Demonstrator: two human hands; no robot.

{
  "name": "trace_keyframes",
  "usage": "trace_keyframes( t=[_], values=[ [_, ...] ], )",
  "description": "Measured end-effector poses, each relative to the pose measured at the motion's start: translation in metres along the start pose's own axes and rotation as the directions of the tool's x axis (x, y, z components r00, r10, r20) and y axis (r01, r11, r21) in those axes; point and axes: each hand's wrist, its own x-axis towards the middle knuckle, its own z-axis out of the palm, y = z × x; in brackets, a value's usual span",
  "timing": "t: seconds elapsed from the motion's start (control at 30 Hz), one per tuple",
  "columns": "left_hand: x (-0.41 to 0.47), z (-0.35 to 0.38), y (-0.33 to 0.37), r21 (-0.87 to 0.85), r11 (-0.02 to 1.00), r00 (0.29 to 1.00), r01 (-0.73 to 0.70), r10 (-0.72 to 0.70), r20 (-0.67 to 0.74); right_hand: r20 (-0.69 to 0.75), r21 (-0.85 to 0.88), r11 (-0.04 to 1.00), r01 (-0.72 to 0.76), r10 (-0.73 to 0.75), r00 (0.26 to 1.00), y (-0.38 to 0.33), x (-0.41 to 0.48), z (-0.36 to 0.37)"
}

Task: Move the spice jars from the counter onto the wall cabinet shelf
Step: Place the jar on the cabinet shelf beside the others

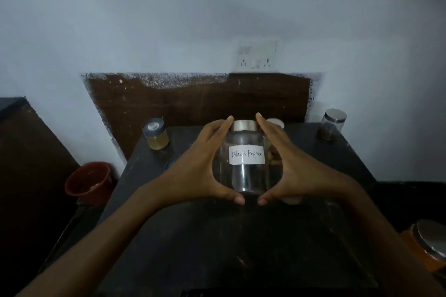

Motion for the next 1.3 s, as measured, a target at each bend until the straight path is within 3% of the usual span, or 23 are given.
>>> trace_keyframes(
  t=[0.2, 0.37, 0.73, 0.97, 1.13, 1.3],
  values=[
    [0.05, -0.072, 0.01, 0.226, 0.968, 0.984, -0.111, 0.14, -0.115, -0.129, -0.128, 0.984, 0.127, -0.144, 0.981, -0.032, 0.051, -0.055],
    [0.094, -0.145, 0.006, 0.4, 0.892, 0.922, -0.209, 0.316, -0.223, -0.221, -0.237, 0.94, 0.244, -0.297, 0.929, -0.07, 0.109, -0.104],
    [0.17, -0.305, 0.014, 0.646, 0.725, 0.782, -0.239, 0.538, -0.315, -0.326, -0.487, 0.756, 0.438, -0.623, 0.711, -0.167, 0.227, -0.21],
    [0.219, -0.4, 0.013, 0.761, 0.629, 0.659, -0.159, 0.641, -0.392, -0.367, -0.608, 0.637, 0.475, -0.755, 0.544, -0.226, 0.308, -0.27],
    [0.257, -0.426, -0.008, 0.766, 0.638, 0.653, -0.077, 0.613, -0.445, -0.384, -0.605, 0.665, 0.437, -0.725, 0.572, -0.236, 0.359, -0.293],
    [0.275, -0.415, -0.051, 0.735, 0.673, 0.54, 0.081, 0.591, -0.6, -0.381, -0.58, 0.711, 0.398, -0.668, 0.639, -0.232, 0.391, -0.31]
  ],
)
